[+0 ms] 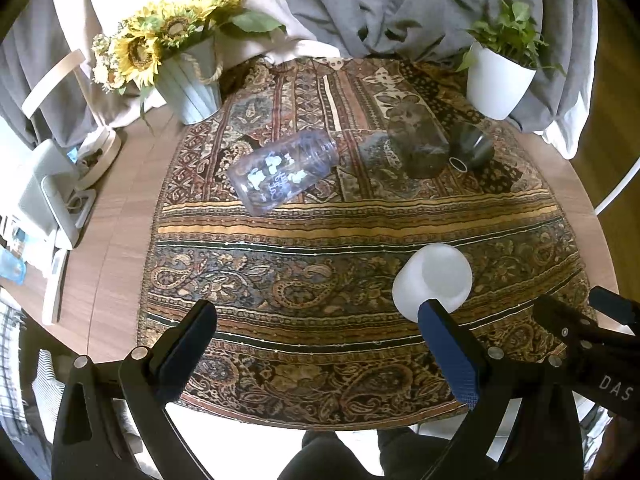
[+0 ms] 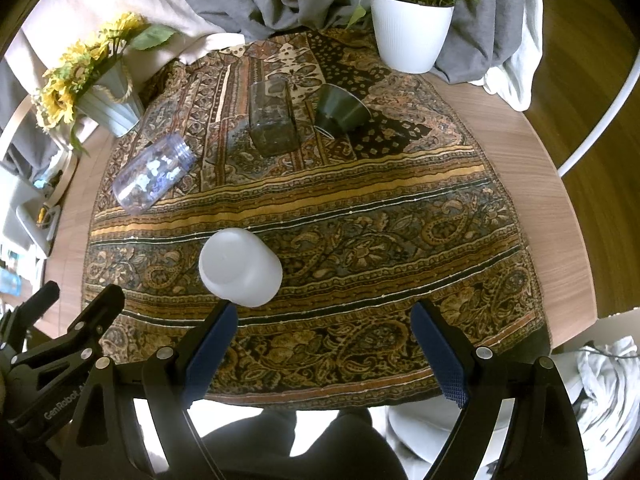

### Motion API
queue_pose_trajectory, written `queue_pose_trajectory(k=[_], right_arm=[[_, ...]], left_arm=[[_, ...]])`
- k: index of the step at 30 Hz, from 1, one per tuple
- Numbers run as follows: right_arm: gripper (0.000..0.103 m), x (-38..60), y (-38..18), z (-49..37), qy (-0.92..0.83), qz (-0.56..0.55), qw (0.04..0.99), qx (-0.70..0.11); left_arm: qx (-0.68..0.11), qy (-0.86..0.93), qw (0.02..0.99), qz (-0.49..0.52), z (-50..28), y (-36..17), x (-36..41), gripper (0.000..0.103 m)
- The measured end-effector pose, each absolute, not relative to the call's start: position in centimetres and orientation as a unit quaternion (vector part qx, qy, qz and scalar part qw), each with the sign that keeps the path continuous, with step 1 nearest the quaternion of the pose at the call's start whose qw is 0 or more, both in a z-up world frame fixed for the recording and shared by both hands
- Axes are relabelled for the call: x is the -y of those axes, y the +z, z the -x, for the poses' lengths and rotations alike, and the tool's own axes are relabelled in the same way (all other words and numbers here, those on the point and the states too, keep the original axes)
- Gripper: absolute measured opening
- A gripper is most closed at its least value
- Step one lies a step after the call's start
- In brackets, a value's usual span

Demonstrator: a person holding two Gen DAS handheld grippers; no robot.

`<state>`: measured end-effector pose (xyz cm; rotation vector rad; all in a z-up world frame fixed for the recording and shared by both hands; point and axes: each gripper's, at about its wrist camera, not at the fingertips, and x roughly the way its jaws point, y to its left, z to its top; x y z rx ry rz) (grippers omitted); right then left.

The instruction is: Flip cup upside down

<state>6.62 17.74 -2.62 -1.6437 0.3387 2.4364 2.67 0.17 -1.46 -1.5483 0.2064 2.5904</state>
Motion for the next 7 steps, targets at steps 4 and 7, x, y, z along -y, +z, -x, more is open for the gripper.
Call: queue_pose_trajectory(k=[4,7], right_arm=[[0.089,-17.70,-2.71,-6.55,0.820,0.554,0.092,-0.114],[0.089,-17.70,-2.72,-6.52,0.820,0.554,0.092,-0.113]], left_arm=[[-0.068,0.855,0.059,0.510,-2.55,-1.54,-0.03,0.103],[-0.069,0.855,0.059,0.510,-2.53,-1.64,-0.02,0.103]])
